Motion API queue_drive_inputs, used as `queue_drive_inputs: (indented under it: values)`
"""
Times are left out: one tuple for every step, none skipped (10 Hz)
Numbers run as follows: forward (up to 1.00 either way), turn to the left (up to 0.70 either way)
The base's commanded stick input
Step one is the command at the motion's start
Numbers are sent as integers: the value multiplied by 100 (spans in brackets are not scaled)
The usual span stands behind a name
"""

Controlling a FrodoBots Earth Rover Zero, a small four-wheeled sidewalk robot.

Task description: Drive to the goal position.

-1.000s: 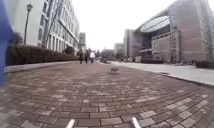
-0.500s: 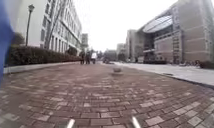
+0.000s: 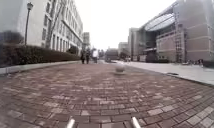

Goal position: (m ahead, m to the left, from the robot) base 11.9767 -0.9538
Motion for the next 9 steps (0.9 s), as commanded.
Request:
queue_drive_inputs:
  values:
    - [70, 0]
    - [70, 0]
    - [70, 0]
    - [70, 0]
    - [70, 0]
    - [70, 0]
    - [70, 0]
    - [70, 0]
    - [70, 0]
